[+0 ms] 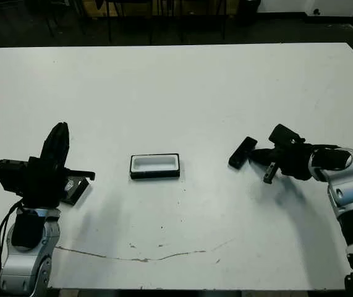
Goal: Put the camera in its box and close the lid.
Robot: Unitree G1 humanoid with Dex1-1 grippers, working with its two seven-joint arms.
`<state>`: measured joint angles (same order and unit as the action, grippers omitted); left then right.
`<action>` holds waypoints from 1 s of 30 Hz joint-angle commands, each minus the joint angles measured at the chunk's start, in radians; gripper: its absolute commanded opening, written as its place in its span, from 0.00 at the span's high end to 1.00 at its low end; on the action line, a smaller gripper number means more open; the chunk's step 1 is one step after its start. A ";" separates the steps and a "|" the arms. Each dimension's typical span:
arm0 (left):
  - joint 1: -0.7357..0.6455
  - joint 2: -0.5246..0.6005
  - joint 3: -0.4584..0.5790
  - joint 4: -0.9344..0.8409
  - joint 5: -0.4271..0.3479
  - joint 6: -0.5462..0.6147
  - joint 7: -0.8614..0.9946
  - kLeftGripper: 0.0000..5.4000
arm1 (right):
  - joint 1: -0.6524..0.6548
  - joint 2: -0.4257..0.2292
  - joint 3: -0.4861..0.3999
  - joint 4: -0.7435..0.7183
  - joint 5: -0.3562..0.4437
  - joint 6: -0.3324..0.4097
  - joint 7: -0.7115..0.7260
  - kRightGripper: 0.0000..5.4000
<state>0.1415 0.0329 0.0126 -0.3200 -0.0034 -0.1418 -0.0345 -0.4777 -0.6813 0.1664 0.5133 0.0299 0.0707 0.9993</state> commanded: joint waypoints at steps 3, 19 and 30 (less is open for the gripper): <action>0.012 0.004 0.004 0.015 0.002 0.005 0.001 1.00 | -0.008 0.015 0.015 0.058 -0.032 -0.039 0.002 1.00; 0.008 0.006 0.007 0.023 0.000 -0.001 -0.002 1.00 | -0.040 0.035 0.036 0.075 -0.092 -0.033 -0.043 1.00; 0.014 -0.001 0.001 0.018 0.001 0.008 0.005 1.00 | -0.071 0.077 0.050 0.087 -0.121 -0.006 -0.064 1.00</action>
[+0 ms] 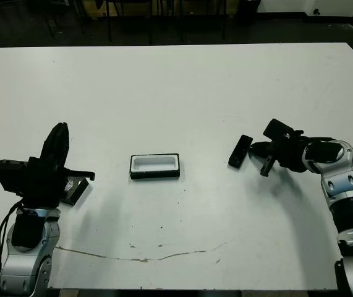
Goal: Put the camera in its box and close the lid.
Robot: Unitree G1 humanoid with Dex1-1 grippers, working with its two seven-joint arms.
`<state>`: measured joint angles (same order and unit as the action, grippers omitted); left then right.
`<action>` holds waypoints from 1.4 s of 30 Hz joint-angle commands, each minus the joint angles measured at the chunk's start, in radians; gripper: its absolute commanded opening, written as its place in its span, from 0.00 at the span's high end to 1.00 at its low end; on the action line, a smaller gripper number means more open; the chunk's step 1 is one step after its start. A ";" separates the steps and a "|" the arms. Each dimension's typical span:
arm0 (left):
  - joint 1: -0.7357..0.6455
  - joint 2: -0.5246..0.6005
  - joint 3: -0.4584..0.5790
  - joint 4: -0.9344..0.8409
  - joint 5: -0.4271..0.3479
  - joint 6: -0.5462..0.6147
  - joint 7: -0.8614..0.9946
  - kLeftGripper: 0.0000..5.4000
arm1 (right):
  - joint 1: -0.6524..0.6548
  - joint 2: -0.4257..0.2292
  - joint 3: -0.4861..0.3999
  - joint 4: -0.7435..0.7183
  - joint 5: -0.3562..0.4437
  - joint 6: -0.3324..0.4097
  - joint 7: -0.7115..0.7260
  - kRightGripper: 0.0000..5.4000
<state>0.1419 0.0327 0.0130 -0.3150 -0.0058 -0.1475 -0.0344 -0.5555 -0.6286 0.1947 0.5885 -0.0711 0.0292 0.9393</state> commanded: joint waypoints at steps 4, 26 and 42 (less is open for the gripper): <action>0.016 -0.003 -0.003 0.013 0.009 0.016 0.008 1.00 | -0.004 0.046 0.036 0.011 -0.038 0.044 -0.025 1.00; 0.024 -0.008 -0.010 0.017 0.005 0.013 0.009 1.00 | -0.011 0.134 0.025 0.018 -0.043 0.018 -0.156 1.00; 0.022 -0.005 -0.008 0.020 0.007 0.013 0.008 1.00 | 0.138 0.064 -0.265 -0.344 0.129 0.125 -0.303 1.00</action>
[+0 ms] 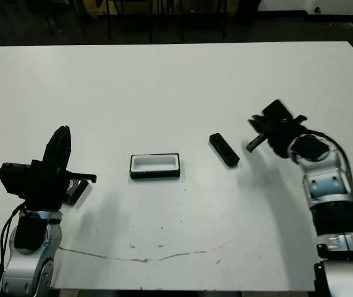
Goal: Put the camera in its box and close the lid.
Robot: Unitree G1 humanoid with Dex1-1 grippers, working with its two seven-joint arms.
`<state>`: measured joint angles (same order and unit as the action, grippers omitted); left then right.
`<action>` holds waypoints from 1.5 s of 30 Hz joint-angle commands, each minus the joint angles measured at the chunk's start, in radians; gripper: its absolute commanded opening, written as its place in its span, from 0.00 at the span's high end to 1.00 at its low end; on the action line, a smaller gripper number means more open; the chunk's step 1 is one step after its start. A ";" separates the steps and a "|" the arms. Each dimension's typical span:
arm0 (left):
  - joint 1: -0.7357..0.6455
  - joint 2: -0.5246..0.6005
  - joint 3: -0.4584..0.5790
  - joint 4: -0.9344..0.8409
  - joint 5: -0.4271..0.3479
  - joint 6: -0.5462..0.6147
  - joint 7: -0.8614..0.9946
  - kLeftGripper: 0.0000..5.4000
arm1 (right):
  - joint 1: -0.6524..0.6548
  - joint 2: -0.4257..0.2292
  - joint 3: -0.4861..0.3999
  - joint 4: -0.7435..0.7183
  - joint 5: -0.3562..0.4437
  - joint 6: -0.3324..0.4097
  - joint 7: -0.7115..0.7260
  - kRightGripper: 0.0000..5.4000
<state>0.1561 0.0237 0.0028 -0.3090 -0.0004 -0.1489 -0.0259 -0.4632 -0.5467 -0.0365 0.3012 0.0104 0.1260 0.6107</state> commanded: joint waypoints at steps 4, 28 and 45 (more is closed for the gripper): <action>0.004 0.004 0.003 0.015 0.001 0.018 0.000 1.00 | 0.131 -0.012 -0.085 -0.263 0.139 0.141 0.025 1.00; -0.003 0.008 0.006 0.014 0.002 0.024 -0.005 1.00 | 0.343 0.121 0.020 -0.634 0.227 0.500 -0.177 0.40; 0.005 0.007 0.008 0.016 0.006 0.021 -0.003 1.00 | 0.294 0.114 0.055 -0.473 0.185 0.411 -0.148 0.00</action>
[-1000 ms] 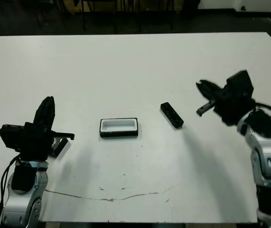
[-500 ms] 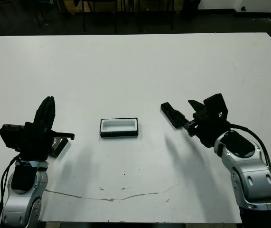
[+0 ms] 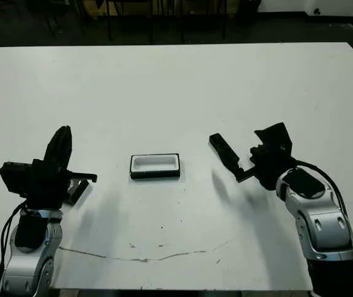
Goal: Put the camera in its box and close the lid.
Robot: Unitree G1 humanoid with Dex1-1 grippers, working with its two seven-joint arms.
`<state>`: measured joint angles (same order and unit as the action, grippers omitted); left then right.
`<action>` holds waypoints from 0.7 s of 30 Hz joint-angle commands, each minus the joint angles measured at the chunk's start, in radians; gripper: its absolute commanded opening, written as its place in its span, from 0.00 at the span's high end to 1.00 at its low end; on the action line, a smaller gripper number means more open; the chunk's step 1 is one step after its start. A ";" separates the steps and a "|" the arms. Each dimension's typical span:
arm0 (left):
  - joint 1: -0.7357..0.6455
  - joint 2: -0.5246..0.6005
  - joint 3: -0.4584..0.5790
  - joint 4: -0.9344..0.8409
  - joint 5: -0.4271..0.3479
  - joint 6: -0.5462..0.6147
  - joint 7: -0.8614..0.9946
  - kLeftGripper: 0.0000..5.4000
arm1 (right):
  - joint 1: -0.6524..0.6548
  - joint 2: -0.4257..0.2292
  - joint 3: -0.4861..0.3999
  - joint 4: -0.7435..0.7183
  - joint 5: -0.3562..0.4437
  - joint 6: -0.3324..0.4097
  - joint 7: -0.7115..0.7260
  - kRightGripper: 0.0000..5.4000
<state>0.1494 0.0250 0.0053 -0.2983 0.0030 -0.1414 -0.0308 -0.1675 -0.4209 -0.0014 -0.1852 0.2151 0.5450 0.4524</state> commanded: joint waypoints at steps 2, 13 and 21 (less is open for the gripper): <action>0.012 0.006 0.004 0.007 0.005 0.009 0.003 1.00 | -0.002 -0.012 0.030 0.021 -0.031 -0.015 0.015 0.00; 0.016 0.010 0.007 0.007 0.004 0.008 -0.002 1.00 | 0.014 -0.026 0.079 0.065 -0.089 -0.031 0.024 0.00; 0.018 0.011 0.006 0.009 0.008 0.003 -0.002 1.00 | 0.017 -0.016 0.093 0.128 -0.126 -0.085 0.027 0.00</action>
<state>0.1556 0.0259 0.0071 -0.2981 0.0048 -0.1424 -0.0309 -0.1672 -0.4341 0.0821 -0.0894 0.1088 0.4602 0.4802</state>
